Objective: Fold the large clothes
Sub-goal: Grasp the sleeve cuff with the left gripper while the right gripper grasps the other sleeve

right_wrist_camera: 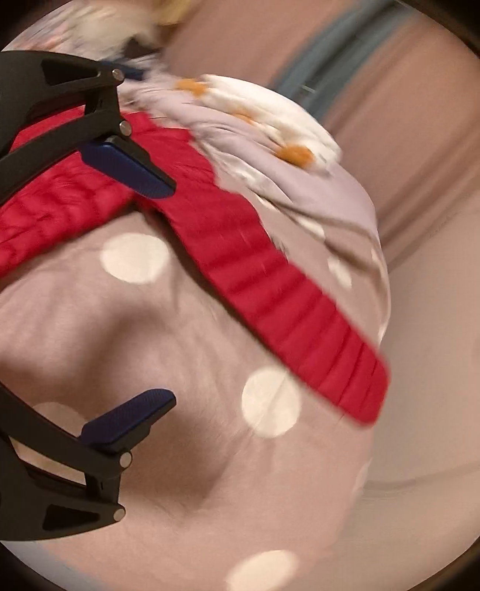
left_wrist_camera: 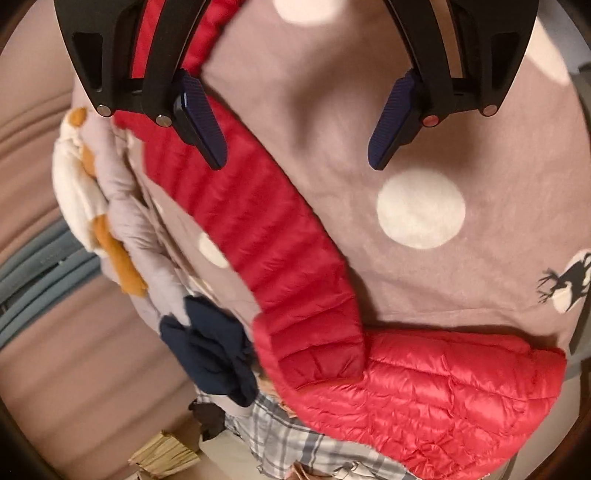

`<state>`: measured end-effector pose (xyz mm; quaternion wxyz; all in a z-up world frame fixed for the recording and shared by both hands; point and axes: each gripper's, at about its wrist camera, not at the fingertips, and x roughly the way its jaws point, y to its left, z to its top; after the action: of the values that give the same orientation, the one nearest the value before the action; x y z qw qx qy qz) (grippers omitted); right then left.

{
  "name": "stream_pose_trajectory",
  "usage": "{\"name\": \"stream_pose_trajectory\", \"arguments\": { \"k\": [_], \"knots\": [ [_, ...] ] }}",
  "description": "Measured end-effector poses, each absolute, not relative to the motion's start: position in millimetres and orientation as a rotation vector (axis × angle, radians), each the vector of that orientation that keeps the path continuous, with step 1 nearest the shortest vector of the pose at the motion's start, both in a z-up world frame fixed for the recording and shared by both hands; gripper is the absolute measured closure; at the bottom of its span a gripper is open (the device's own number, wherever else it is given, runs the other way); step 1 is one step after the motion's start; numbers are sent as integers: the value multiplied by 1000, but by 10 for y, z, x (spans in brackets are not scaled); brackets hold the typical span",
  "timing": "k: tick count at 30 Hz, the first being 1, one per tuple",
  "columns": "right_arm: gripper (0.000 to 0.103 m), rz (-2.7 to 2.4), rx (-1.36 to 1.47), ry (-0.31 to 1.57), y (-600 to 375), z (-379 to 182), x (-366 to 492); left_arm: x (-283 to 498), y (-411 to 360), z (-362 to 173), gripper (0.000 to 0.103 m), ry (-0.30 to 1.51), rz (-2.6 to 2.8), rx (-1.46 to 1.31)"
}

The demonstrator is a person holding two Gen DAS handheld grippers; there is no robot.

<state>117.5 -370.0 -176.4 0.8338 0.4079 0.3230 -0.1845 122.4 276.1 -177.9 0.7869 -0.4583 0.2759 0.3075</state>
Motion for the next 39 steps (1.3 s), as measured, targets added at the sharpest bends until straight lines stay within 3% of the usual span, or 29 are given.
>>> {"name": "stream_pose_trajectory", "arguments": {
  "k": [8, 14, 16, 17, 18, 20, 24, 27, 29, 32, 34, 35, 36, 39],
  "knots": [
    [0, -406, 773, 733, -4002, -1901, 1533, 1577, 3313, -2395, 24, 548, 280, -1349],
    [0, -426, 919, 633, -4449, -2128, 1522, 1910, 3454, -2428, 25, 523, 108, -1262],
    [0, -416, 968, 592, -4540, -2129, 1497, 2033, 3427, -2413, 34, 566, 97, -1176],
    [1, -424, 1010, 556, -4596, -2151, 1461, 2076, 3415, -2414, 44, 586, 111, -1143],
    [1, -428, 1050, 520, -4639, -2162, 1410, 2093, 3406, -2420, 62, 604, 144, -1112],
    [0, -433, 1126, 421, -4731, -2192, 1299, 2061, 3439, -2500, 87, 609, 255, -1098],
    [0, -404, 1134, 346, -4820, -2176, 1328, 1970, 3441, -2472, 90, 594, 354, -1103],
    [3, -387, 1124, 299, -4815, -2139, 1416, 1983, 3241, -2254, 93, 609, 473, -919],
    [16, -279, 1176, 284, -4840, -2184, 1611, 1953, 3115, -2137, 93, 601, 503, -821],
    [29, -238, 1188, 240, -4845, -2289, 1706, 1905, 3074, -2085, 93, 580, 383, -894],
    [50, -279, 1171, 253, -4834, -2311, 1711, 1908, 3031, -2010, 93, 551, 356, -896],
    [82, -289, 1201, 283, -4862, -2355, 1704, 1925, 3014, -1968, 93, 549, 362, -876],
    [99, -275, 1243, 297, -4898, -2405, 1687, 1914, 3001, -1933, 93, 557, 370, -857],
    [99, -296, 1280, 294, -5001, -2394, 1488, 1992, 2931, -1840, 93, 572, 325, -865]
  ]
}}
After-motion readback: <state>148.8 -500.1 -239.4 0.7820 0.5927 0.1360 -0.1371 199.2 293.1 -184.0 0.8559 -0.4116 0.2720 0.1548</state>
